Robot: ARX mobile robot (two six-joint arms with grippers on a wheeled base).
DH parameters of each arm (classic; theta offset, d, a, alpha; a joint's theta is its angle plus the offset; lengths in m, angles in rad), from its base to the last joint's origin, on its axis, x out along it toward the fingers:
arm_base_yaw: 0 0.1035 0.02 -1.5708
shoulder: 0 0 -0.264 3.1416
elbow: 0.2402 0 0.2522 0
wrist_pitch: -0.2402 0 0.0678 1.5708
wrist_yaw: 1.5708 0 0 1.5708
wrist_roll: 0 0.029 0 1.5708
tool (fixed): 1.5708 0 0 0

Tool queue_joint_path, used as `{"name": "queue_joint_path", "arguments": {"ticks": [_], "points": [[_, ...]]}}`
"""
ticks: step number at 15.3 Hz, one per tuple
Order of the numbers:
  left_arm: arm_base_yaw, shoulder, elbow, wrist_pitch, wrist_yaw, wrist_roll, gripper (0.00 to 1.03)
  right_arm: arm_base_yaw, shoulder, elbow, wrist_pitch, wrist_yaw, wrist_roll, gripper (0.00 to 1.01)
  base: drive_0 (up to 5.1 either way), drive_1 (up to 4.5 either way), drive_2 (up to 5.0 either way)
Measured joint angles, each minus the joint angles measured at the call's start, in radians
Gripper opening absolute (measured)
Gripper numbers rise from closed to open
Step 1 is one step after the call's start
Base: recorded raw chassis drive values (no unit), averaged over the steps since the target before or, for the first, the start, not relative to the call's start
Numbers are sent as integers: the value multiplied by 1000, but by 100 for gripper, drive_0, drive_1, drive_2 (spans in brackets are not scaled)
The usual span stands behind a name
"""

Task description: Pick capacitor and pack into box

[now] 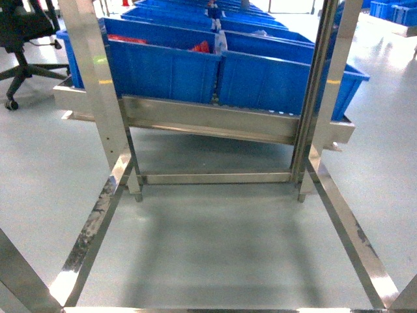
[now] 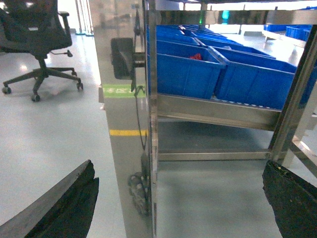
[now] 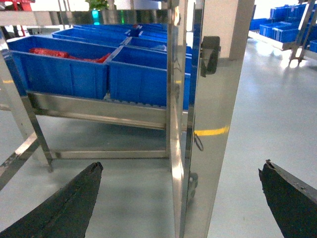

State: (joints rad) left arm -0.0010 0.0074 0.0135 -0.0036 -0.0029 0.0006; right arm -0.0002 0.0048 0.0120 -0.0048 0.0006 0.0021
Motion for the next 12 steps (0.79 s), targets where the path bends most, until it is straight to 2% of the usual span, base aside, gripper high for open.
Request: {"name": "queue_joint_path", "arguments": {"ticks": [12], "points": [[0,0,0,-1,3,0,98,0,0,0,0,0,2,98,0,0,0]]}}
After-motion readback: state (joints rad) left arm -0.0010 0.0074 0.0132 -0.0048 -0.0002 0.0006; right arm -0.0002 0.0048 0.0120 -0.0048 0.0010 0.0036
